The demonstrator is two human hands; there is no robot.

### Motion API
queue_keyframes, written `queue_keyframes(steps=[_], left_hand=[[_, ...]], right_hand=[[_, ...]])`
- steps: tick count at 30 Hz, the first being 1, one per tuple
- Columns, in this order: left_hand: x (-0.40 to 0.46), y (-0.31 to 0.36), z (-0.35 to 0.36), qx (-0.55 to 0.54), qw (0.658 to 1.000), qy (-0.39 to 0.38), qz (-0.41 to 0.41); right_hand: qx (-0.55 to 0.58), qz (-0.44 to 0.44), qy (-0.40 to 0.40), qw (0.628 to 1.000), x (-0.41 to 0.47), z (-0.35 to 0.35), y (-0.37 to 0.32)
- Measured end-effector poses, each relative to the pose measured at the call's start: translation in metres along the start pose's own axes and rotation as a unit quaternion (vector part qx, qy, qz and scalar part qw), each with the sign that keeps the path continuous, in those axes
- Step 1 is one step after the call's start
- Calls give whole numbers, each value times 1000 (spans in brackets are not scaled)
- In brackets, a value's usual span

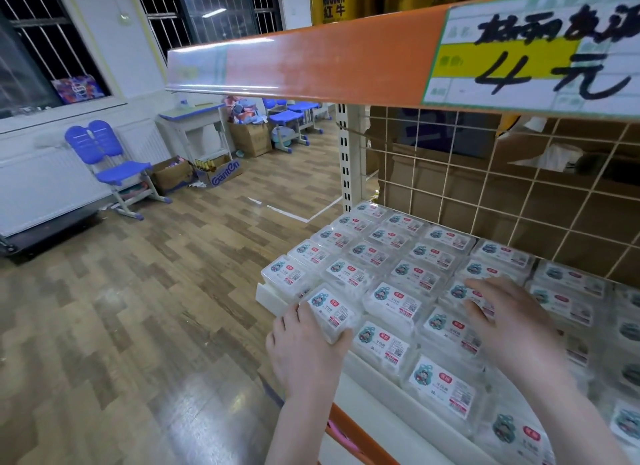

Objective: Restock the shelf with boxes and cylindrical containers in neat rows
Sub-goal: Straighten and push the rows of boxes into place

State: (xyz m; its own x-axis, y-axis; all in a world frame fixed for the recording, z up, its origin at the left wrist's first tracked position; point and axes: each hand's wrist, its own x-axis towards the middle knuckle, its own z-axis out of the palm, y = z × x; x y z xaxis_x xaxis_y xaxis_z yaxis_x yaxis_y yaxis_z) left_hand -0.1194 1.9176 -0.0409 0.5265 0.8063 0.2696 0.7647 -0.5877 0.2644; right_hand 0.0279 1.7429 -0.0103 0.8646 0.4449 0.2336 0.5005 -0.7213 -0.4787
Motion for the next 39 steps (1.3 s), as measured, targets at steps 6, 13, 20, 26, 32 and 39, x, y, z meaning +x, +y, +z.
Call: queue_keyframes(steps=[6, 13, 20, 26, 32, 39], left_hand=[[6, 1, 1, -4, 1000, 2, -9], [13, 0, 11, -20, 999, 9, -32], [13, 1, 10, -52, 998, -1, -26], [11, 1, 12, -87, 995, -27, -47], [5, -1, 6, -103, 994, -19, -15], [4, 4, -6, -127, 990, -1, 59]], right_hand=[[2, -4, -7, 1000, 1, 1, -2], [1, -7, -4, 1000, 0, 0, 5], [5, -20, 13, 1000, -6, -3, 14], [-3, -36, 34, 999, -12, -1, 17], [-9, -87, 99, 991, -18, 8, 28], [-30, -83, 182, 979, -41, 2, 33]])
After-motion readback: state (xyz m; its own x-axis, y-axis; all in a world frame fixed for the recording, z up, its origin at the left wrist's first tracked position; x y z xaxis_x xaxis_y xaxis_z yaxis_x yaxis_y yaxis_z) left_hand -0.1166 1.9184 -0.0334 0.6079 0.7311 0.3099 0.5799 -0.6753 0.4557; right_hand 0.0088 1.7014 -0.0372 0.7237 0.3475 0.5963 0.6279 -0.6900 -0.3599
